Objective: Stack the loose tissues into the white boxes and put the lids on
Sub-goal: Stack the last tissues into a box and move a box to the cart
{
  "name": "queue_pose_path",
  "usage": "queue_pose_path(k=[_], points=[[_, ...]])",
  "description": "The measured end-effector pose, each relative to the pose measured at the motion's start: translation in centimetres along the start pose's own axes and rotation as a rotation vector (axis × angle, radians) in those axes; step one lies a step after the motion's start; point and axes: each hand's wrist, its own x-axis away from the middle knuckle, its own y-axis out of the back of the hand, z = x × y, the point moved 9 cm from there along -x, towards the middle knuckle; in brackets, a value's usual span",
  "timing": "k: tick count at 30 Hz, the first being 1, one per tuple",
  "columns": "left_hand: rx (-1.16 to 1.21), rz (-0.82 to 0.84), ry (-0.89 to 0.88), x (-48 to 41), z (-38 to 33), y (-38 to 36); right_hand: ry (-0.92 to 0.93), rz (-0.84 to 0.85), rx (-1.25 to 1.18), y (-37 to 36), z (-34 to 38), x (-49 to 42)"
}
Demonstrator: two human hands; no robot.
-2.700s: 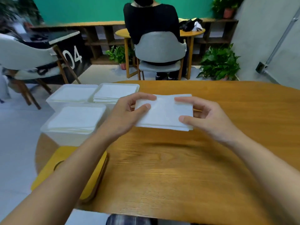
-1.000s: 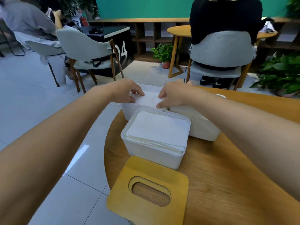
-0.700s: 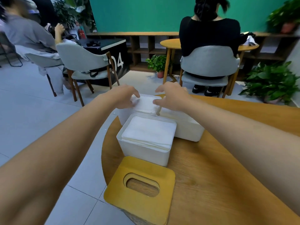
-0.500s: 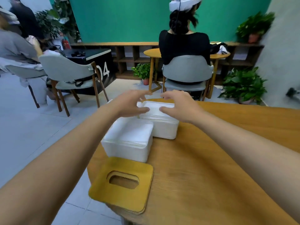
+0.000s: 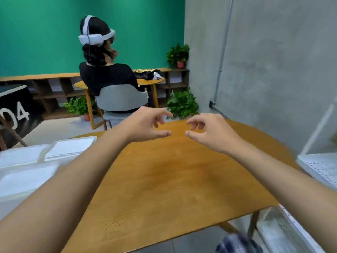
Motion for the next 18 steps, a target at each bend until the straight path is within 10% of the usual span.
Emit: queue_pose_path(k=[18], points=[[0.345, -0.028, -0.551, -23.3, -34.7, -7.7, -0.320, -0.293, 0.333, 30.4, -18.9, 14.0]])
